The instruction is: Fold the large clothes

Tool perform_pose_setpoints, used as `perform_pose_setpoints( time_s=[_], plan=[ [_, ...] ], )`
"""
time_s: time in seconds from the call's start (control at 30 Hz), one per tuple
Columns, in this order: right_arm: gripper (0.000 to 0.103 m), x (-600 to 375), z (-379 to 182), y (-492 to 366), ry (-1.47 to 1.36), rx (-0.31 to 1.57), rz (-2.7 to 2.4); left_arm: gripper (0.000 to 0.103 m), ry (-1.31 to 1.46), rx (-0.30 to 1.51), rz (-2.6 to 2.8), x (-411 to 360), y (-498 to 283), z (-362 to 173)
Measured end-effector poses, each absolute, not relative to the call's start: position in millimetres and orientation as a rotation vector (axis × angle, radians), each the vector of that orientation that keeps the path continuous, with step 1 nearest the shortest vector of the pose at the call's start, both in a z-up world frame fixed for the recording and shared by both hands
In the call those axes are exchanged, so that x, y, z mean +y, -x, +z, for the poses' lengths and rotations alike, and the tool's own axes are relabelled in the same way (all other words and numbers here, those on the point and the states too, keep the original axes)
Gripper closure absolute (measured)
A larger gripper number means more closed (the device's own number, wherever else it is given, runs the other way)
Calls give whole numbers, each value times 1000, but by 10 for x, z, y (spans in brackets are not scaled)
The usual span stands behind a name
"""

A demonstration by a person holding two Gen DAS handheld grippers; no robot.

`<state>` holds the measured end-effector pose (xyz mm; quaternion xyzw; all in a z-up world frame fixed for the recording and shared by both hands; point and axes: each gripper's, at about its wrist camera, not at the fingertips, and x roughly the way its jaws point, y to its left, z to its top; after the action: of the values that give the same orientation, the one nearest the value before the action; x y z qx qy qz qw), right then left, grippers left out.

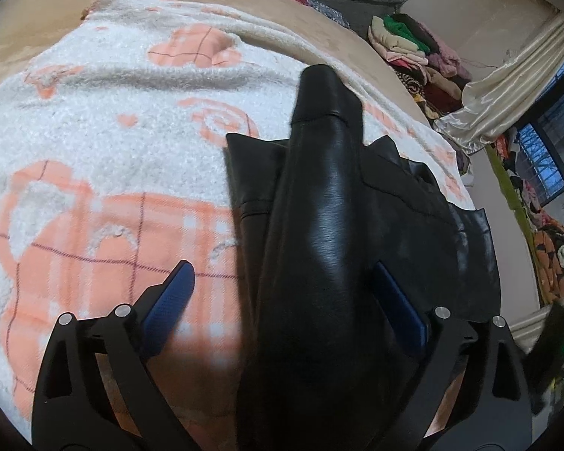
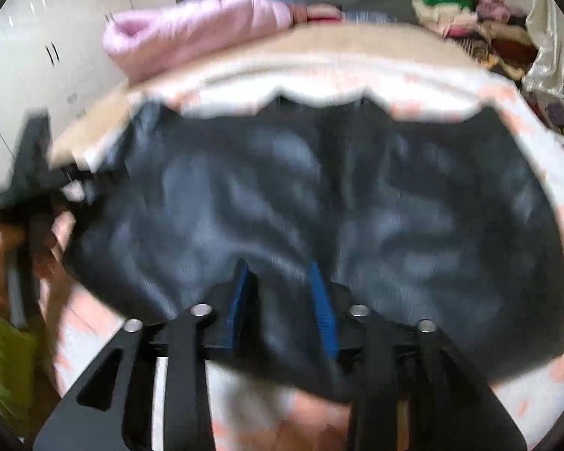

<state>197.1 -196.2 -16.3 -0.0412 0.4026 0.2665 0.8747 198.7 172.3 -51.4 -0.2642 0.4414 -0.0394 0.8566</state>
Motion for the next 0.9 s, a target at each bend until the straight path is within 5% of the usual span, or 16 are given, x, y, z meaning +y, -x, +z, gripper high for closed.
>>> perform_pose_setpoints(
  time_s=[0.37,0.43,0.47,0.6,0.9],
  plan=[
    [75,-1423,-273,-3176,85,949,434,15,529,945,-98,1655,-2140,-515],
    [75,-1413,-463,-3263,78,987,426,25,543,937,-108,1672,-2168,-519],
    [76,-1421,-512,-3256,78,977,425,44,549,936,-128,1658,-2184,-523],
    [77,-1476,-461,-3274,54,969,440,62,485,917,-129,1538,-2175,-424],
    [78,-1759,-234,-2329,141,881,505,71,511,865,-183,1574,-2141,-224]
  ],
)
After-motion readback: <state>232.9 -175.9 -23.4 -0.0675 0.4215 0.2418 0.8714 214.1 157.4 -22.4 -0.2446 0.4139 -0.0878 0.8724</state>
